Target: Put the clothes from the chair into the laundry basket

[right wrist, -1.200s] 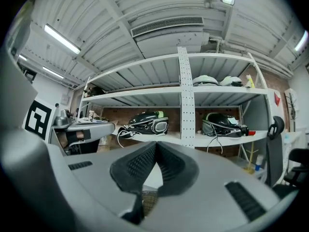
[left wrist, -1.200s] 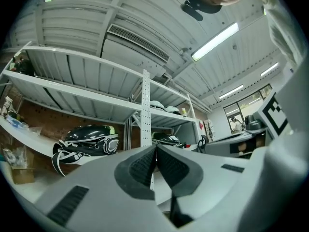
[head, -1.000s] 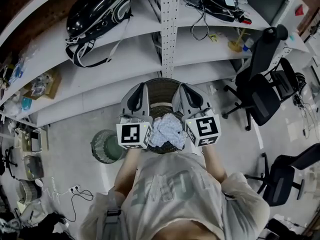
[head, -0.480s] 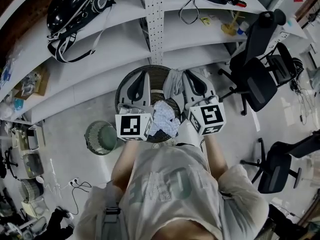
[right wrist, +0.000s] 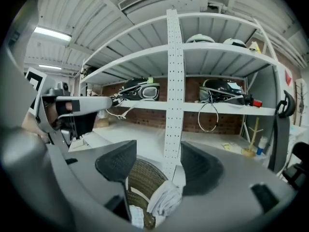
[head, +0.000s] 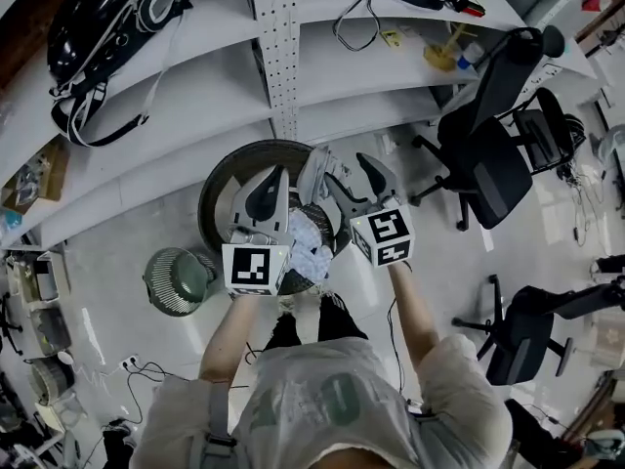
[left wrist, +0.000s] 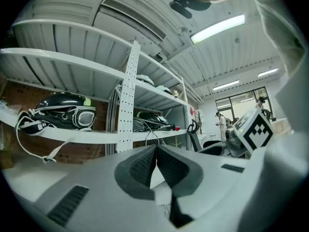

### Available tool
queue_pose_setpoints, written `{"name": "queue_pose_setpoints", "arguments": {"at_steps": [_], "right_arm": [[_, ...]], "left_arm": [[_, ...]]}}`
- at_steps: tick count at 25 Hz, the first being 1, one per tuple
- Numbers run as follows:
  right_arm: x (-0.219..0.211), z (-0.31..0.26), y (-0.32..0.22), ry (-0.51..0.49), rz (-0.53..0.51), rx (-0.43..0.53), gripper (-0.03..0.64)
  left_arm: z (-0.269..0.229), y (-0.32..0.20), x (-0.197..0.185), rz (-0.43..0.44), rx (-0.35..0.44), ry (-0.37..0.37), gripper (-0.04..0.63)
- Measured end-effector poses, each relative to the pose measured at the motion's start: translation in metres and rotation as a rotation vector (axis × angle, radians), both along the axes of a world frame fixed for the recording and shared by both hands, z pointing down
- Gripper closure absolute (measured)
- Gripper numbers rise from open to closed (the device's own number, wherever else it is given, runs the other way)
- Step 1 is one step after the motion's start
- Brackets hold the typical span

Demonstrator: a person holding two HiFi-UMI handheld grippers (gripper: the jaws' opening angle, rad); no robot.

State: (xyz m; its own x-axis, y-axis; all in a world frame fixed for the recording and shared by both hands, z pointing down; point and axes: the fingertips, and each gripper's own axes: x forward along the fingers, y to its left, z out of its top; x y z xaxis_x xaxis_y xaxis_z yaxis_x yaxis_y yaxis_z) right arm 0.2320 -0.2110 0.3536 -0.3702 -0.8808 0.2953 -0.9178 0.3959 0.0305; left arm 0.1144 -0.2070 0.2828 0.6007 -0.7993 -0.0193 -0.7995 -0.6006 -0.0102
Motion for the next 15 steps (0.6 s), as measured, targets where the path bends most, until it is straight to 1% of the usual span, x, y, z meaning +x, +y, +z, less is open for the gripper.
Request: {"name": "queue_pose_setpoints", "arguments": {"at_steps": [2, 4, 7, 9, 12, 15], "right_arm": [[0.003, 0.026, -0.013, 0.033, -0.024, -0.036, 0.342], [-0.003, 0.054, -0.020, 0.060, -0.077, -0.073, 0.342], [-0.022, 0.109, -0.016, 0.083, -0.157, -0.133, 0.342], [-0.039, 0.148, -0.011, 0.059, -0.188, -0.174, 0.342], [-0.065, 0.202, -0.005, 0.010, -0.211, -0.232, 0.342], [-0.088, 0.259, 0.002, -0.002, -0.238, -0.279, 0.337]], "left_arm": [[0.015, -0.015, 0.006, -0.005, 0.004, -0.004, 0.577], [0.033, -0.029, 0.006, -0.033, 0.009, -0.002, 0.577], [0.071, -0.038, 0.001, -0.075, -0.023, 0.015, 0.577], [0.105, -0.040, -0.010, -0.105, -0.060, 0.019, 0.577], [0.169, -0.038, -0.035, -0.148, -0.118, -0.012, 0.577], [0.225, -0.032, -0.055, -0.182, -0.175, -0.026, 0.577]]}}
